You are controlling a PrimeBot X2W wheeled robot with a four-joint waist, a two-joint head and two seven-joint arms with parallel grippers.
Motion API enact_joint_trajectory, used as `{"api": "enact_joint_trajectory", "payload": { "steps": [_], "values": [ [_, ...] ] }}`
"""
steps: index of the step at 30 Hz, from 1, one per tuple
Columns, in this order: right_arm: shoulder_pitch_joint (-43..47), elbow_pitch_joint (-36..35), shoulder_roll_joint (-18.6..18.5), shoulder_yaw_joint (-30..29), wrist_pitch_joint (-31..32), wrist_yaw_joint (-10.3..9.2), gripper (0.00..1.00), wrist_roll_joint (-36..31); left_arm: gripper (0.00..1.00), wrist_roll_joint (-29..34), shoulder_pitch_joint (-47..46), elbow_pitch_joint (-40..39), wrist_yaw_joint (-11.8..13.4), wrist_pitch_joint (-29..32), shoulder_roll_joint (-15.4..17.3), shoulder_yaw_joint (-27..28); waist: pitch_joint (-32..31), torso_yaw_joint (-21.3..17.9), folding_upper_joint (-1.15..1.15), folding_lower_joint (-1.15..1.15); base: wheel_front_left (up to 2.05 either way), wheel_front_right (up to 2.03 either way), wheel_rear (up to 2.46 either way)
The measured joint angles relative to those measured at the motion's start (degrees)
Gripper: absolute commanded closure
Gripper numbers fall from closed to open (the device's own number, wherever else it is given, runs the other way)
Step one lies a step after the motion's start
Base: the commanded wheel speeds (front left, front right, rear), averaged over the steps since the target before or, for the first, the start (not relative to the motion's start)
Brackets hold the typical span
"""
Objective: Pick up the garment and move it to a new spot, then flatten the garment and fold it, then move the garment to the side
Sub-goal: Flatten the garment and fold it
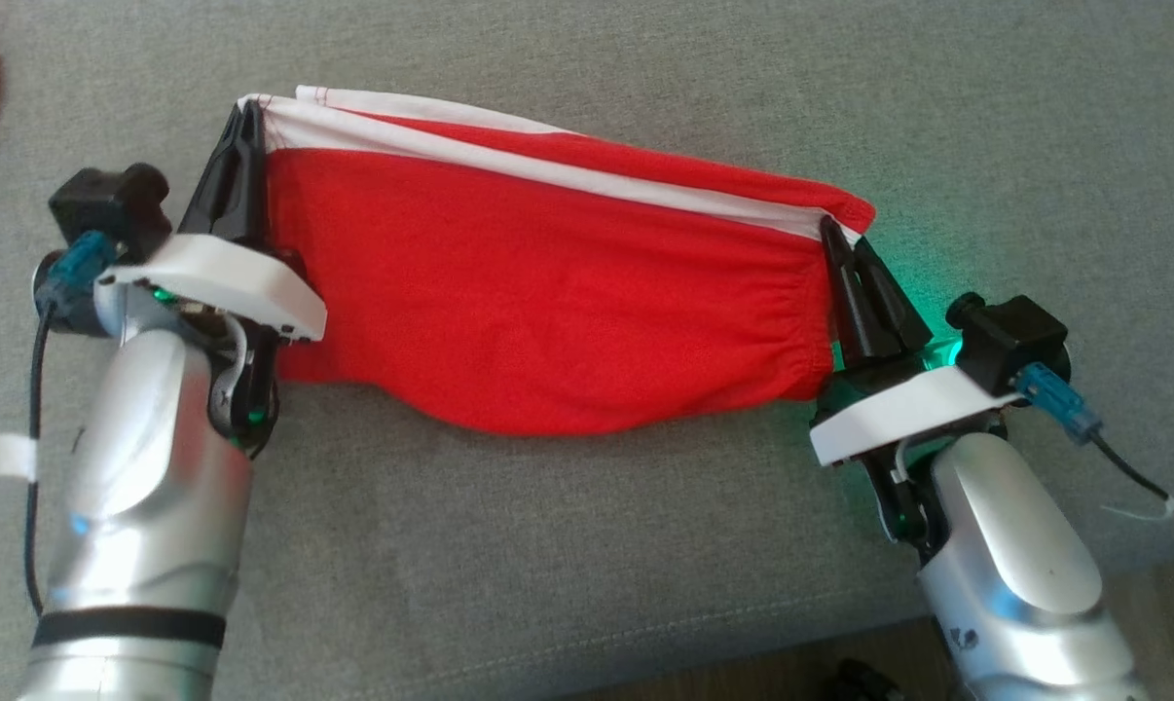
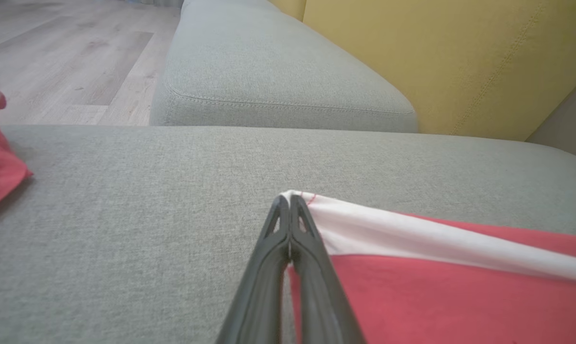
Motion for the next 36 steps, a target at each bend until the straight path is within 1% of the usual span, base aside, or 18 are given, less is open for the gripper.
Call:
{"api": "enact_joint_trajectory", "payload": {
  "steps": [2,3,4,5,6,7,8,9,10,18,24,29,31,36],
  "values": [
    [-0.48,0.45,0.09,0.02,0.0,0.0,1.0,-0.08,1.0,0.01,-0.95,1.58,0.0,-0.07,-0.22,-0.21,-0.04,-0.03,0.0,0.0,0.0,0.0,0.0],
    [-0.64,0.58,0.1,0.02,0.0,0.0,0.95,-0.08,1.0,0.05,-1.35,2.38,0.03,-0.07,-0.4,-0.31,-0.11,-0.02,0.0,0.0,0.0,0.0,0.0],
    [-0.73,0.76,0.11,0.03,0.0,0.0,0.76,-0.13,1.0,0.46,-1.7,3.12,0.23,-0.07,-0.56,-0.36,-0.22,-0.01,0.0,0.0,0.0,0.0,0.0],
    [-0.74,0.87,0.11,0.12,0.0,0.0,0.61,-0.14,0.96,0.76,-1.9,3.76,0.57,-0.08,-0.77,-0.41,-0.36,0.02,0.0,0.0,0.0,0.0,0.0],
    [-0.74,1.04,0.11,0.31,0.0,0.0,0.45,-0.02,0.74,0.91,-2.03,4.48,0.82,-0.08,-0.94,-0.45,-0.52,0.07,0.0,0.0,0.0,0.0,0.0],
    [-0.74,1.41,0.11,0.55,0.0,0.0,0.2,0.1,0.59,0.91,-2.11,5.23,1.05,-0.08,-1.14,-0.54,-0.7,0.12,0.0,0.0,0.0,0.0,0.0],
    [-0.74,1.41,0.11,0.55,0.0,0.0,0.01,0.1,0.39,0.91,-2.11,5.23,1.05,-0.08,-1.14,-0.54,-0.7,0.12,0.0,0.0,0.0,0.0,0.0],
    [-0.74,1.81,0.11,0.79,0.0,0.0,0.0,0.11,0.08,0.91,-2.14,5.89,1.08,-0.08,-1.27,-0.62,-0.9,0.2,0.0,0.0,0.0,0.0,0.0],
    [-0.74,2.12,0.12,0.94,0.0,0.0,0.0,0.11,0.0,0.91,-2.14,6.32,1.08,-0.08,-1.3,-0.73,-1.09,0.28,0.0,0.0,0.0,0.0,0.0],
    [-0.54,2.85,0.12,0.33,-0.01,0.0,0.0,0.09,0.0,0.81,-2.14,6.64,0.65,-0.14,-2.4,-1.09,-3.33,1.33,0.0,0.0,0.0,0.0,0.0],
    [2.68,1.0,0.14,-3.65,-0.01,0.0,0.0,-2.11,0.0,-0.9,2.16,4.45,-0.01,0.12,-2.78,-1.4,-6.01,2.03,0.0,0.0,0.0,0.0,0.0],
    [7.13,-0.78,0.22,-7.93,-0.01,0.0,0.0,-5.2,0.0,-2.15,8.08,2.96,0.08,3.86,-2.47,-1.45,-8.42,2.34,0.0,0.0,0.0,0.0,0.0],
    [8.5,-2.66,0.25,-9.9,-0.01,0.0,0.0,-6.61,0.0,-3.01,10.27,1.83,0.26,7.02,-2.07,-1.46,-9.4,2.26,0.0,0.0,0.0,0.0,0.0],
    [9.03,-5.45,0.47,-10.66,0.0,0.0,0.0,-7.03,0.0,-4.16,11.45,-0.64,0.62,12.4,-1.26,-1.53,-9.58,1.6,0.0,0.0,0.0,0.0,0.0]
  ]
}}
